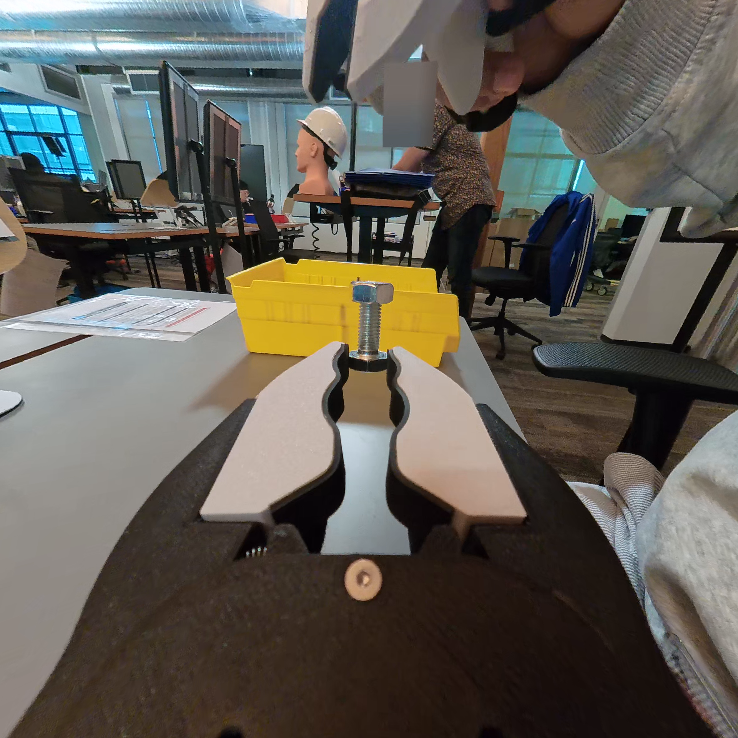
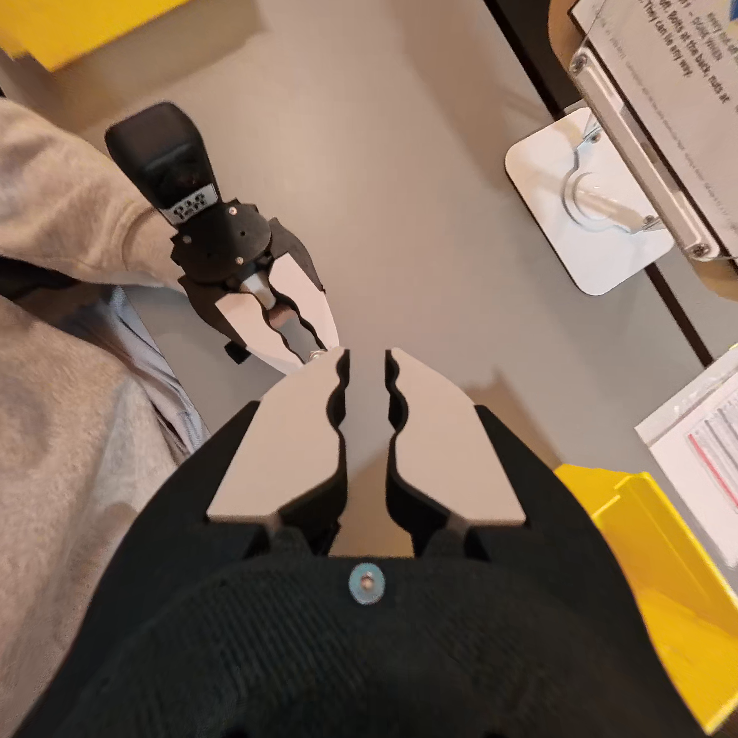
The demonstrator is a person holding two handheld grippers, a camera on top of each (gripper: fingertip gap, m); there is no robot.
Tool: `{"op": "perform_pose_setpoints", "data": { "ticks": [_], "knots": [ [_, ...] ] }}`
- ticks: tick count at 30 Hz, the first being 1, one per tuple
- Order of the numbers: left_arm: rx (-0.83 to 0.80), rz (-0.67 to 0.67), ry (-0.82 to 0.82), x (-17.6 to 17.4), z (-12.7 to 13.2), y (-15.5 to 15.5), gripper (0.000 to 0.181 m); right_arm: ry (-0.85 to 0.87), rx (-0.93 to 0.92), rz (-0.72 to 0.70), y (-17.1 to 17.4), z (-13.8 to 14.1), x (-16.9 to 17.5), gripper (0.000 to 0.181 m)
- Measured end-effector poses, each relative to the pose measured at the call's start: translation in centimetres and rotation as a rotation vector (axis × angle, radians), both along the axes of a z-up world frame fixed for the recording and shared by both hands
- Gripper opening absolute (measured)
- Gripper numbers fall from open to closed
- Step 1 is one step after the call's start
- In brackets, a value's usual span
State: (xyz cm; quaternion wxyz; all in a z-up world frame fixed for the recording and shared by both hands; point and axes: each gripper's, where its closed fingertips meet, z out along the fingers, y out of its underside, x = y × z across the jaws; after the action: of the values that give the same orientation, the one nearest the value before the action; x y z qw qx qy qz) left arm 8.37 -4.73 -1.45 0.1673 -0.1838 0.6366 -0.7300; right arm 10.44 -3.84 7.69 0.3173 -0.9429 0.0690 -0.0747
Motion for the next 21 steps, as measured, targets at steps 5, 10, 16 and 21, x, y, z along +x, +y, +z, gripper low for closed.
{"op": "perform_pose_setpoints", "data": {
  "ticks": [5, 10, 16, 21],
  "knots": [
    [0.006, -0.001, -0.008, -0.1, 0.0, -0.1, 0.018, 0.066, 0.01, -0.026, -0.2, -1.3, -0.3, 0.021],
    [0.013, 0.005, -0.009, 0.0, -0.1, -0.1, 0.018, 0.074, -0.085, -0.003, -0.2, -4.7, -1.9, 0.025],
    [0.026, 0.018, -0.013, 0.1, -0.2, 0.0, 0.018, 0.017, -0.18, 0.044, 0.0, -6.7, -2.7, 0.028],
    [0.035, 0.021, -0.036, 0.0, -0.1, -0.1, 0.018, 0.056, -0.185, 0.022, 0.2, -7.3, -2.6, 0.025]
  ]
}}
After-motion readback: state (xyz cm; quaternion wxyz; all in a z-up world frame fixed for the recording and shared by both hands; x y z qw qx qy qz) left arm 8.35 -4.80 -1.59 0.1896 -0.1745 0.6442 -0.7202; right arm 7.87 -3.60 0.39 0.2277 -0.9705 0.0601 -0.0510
